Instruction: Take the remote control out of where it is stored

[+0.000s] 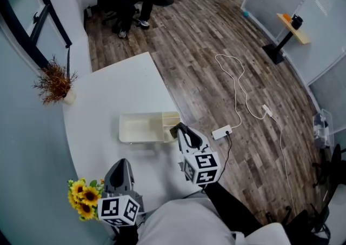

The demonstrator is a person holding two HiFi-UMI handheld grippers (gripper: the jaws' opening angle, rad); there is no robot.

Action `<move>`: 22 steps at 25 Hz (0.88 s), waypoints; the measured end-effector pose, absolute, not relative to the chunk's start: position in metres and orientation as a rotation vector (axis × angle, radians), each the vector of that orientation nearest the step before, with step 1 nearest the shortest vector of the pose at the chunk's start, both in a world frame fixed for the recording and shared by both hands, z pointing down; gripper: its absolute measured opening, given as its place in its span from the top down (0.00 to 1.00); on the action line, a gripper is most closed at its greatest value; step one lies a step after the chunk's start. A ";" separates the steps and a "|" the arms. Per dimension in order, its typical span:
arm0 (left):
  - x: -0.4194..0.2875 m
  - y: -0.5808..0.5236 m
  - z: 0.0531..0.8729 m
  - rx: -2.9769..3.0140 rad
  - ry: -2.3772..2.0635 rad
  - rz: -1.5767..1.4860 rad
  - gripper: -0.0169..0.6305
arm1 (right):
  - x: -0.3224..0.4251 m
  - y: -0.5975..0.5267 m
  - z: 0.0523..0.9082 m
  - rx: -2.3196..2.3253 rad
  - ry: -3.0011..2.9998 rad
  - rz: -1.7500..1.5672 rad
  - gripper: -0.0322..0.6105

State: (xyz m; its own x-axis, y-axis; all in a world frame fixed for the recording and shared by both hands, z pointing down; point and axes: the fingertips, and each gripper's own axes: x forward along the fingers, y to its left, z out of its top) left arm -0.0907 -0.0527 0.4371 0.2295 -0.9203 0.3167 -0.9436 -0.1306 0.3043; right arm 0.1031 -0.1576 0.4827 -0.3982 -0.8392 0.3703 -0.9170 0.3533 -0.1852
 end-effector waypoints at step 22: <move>-0.090 -0.054 0.437 2.074 -1.710 0.071 0.96 | 0.107 -0.159 0.478 1.604 -2.413 0.560 0.84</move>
